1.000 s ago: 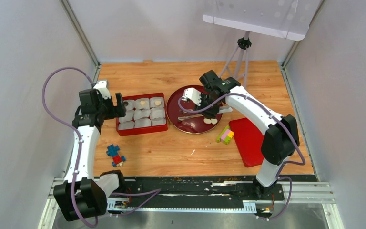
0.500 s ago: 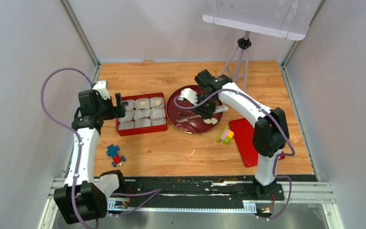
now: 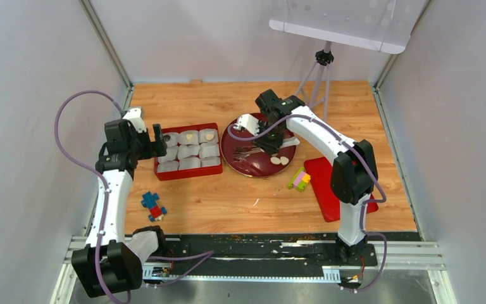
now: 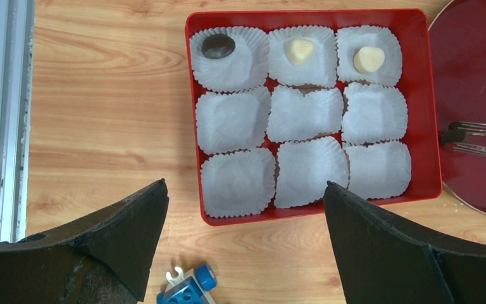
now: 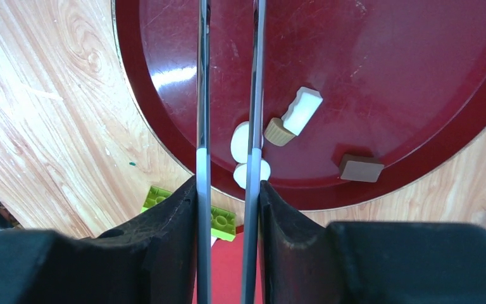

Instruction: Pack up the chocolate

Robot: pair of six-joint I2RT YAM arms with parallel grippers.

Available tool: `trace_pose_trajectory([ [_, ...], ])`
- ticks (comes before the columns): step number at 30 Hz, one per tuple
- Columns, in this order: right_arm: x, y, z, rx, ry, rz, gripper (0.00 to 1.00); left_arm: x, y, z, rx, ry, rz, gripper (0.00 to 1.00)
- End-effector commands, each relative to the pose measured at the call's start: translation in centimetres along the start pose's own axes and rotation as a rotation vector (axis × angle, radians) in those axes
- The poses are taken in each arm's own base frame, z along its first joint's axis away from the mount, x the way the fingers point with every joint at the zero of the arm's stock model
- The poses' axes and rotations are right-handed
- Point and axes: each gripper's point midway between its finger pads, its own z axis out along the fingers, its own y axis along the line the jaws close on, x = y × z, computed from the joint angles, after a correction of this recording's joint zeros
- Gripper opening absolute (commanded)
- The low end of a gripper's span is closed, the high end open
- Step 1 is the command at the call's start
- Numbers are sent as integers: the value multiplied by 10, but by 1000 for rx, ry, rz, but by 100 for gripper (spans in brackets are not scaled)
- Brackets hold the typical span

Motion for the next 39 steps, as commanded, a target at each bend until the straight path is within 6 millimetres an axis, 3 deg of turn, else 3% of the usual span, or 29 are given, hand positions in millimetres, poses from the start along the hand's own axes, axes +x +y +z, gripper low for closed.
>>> trace_pose_trajectory([
  [1, -25, -9, -28, 49, -70, -2, 14, -8, 2, -1, -8, -40, -2, 100],
  [9, -68, -18, -54, 115, -189, -23, 14, -7, 2, 0, -6, -42, -5, 100],
  [19, -117, -13, -18, 106, -213, -81, 14, -8, 1, -6, -7, -49, -6, 100],
  [28, -121, -6, -1, 79, -194, -86, 15, -9, 4, -8, -18, -56, -15, 100],
  [39, -121, -7, 5, 100, -173, -87, 30, -9, 4, -7, -14, -55, -24, 100],
])
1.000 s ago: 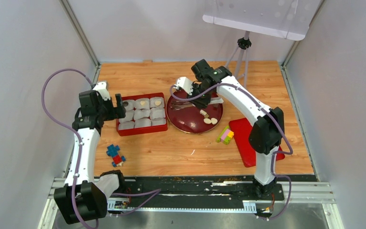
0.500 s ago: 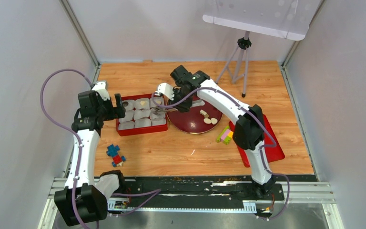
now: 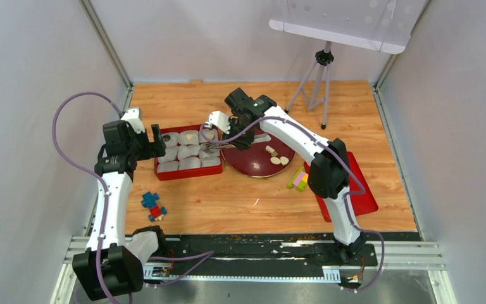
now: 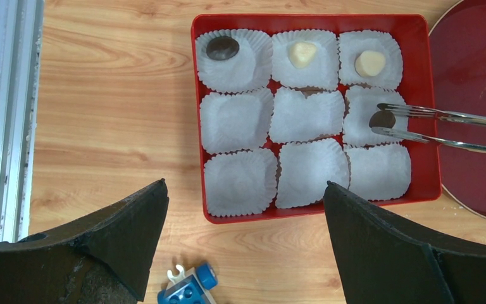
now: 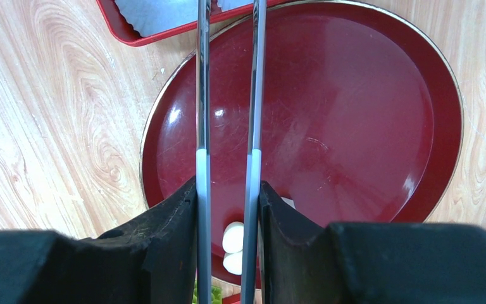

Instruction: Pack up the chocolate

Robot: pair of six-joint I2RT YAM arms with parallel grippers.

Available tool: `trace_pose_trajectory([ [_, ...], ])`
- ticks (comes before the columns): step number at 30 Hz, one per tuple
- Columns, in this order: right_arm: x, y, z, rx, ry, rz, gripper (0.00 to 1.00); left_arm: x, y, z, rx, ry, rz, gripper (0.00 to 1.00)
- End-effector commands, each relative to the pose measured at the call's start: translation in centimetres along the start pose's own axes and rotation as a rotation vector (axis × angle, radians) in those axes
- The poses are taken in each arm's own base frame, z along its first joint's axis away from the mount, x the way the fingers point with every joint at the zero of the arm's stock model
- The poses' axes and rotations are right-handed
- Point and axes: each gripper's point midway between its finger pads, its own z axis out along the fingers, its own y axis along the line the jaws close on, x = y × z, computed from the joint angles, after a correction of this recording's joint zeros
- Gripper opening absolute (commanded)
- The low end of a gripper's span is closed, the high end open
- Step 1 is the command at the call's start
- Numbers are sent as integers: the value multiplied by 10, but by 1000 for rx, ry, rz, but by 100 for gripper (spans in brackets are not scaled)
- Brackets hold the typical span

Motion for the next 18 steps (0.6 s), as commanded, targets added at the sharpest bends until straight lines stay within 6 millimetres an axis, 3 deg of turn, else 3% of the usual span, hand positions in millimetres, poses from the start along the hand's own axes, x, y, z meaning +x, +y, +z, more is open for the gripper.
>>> trace_pose_trajectory([
  [1, -23, -10, -12, 63, -62, -11, 30, -8, 1, -3, -3, -42, -14, 100],
  [18, -24, -10, -16, 79, -59, -19, 36, -7, 0, 0, 5, -44, -24, 100],
])
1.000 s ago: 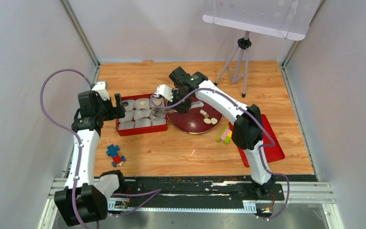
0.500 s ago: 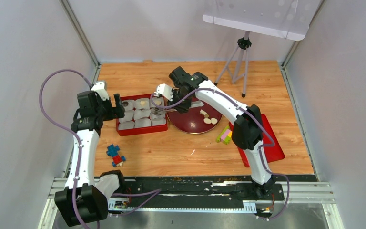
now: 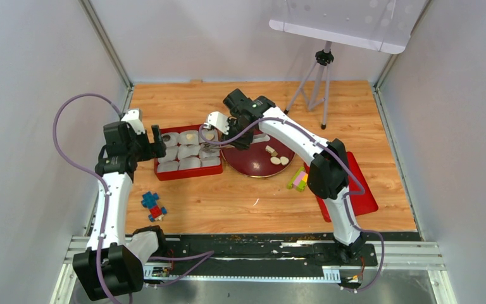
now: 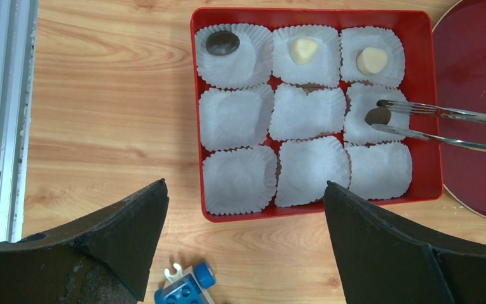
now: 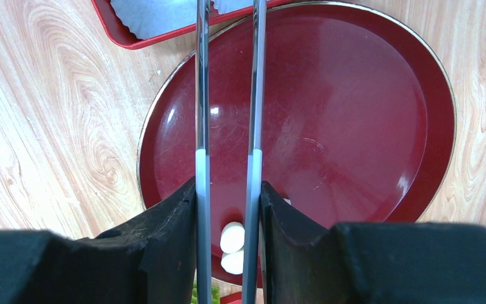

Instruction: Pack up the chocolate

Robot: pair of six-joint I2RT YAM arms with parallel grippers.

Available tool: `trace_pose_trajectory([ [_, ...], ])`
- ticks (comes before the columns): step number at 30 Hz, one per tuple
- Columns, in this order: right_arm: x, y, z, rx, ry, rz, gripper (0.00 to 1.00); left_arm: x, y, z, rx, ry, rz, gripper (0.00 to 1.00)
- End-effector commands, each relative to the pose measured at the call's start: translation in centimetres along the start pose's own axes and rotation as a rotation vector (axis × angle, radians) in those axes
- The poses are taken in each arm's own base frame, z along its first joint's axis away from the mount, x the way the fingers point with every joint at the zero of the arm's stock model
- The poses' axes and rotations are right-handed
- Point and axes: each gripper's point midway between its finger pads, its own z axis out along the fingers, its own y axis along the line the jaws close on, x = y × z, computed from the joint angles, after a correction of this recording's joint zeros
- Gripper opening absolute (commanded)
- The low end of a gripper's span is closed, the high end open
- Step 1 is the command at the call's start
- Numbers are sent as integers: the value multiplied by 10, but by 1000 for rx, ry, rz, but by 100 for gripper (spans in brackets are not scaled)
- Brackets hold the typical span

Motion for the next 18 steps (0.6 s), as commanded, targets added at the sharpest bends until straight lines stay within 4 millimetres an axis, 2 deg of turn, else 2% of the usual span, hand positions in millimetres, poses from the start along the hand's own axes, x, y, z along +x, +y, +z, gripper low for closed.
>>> trace_pose_trajectory([
  [1, -21, -10, -16, 57, -66, -7, 36, -11, -1, -2, 7, -52, -14, 100],
  [12, -26, -15, -24, 88, -78, -9, 36, -9, -2, -1, 11, -53, -20, 100],
  [15, -29, -18, -37, 118, -95, -13, 35, -10, -1, -1, 10, -54, -18, 100],
  [18, -32, -20, -58, 152, -123, -20, 34, -10, -1, -1, 10, -54, -19, 100],
])
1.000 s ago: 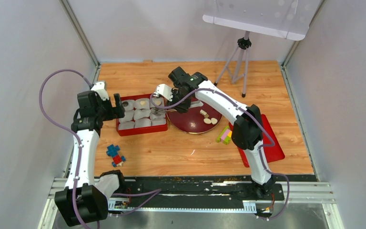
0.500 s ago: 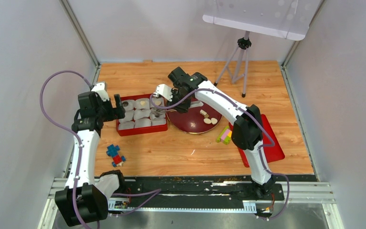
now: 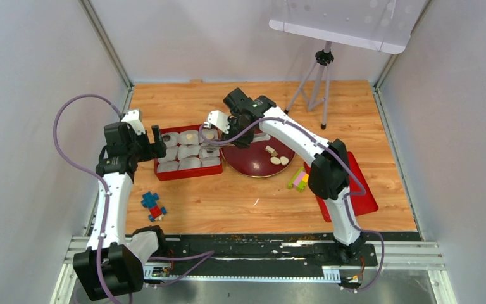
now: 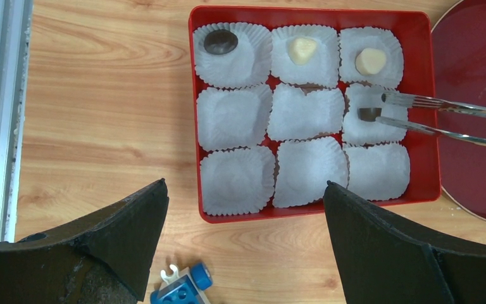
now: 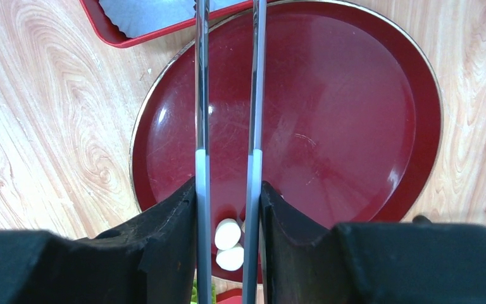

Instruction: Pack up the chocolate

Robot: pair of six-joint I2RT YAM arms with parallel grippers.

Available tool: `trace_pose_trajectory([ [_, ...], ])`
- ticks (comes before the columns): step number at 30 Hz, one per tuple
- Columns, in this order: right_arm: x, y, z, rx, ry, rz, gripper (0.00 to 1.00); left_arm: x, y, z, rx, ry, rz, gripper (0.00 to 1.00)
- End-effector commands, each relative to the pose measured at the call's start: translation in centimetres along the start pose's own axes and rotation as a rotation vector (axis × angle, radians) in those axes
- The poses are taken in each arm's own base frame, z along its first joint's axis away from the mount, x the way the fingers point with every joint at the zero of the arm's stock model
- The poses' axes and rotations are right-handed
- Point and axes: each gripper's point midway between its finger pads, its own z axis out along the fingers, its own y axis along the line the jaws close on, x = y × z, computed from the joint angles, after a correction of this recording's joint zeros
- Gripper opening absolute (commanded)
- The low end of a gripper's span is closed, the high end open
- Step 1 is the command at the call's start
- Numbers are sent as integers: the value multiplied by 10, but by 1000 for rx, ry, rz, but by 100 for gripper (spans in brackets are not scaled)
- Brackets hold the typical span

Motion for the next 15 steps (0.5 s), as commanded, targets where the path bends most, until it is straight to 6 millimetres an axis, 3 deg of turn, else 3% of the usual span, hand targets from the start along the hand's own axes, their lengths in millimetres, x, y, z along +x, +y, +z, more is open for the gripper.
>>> trace_pose_trajectory([
  [1, -32, -17, -64, 140, -133, -20, 34, -12, -1, -2, 9, -56, -7, 100],
  [5, -23, -14, -93, 177, -140, -22, 34, -17, -2, 1, 17, -57, -8, 100],
  [8, -4, -11, -107, 196, -112, -19, 34, -21, -3, 2, 24, -57, -6, 100],
  [15, 85, -13, -108, 176, 25, 115, 33, -30, -9, 6, 59, -65, -13, 100],
])
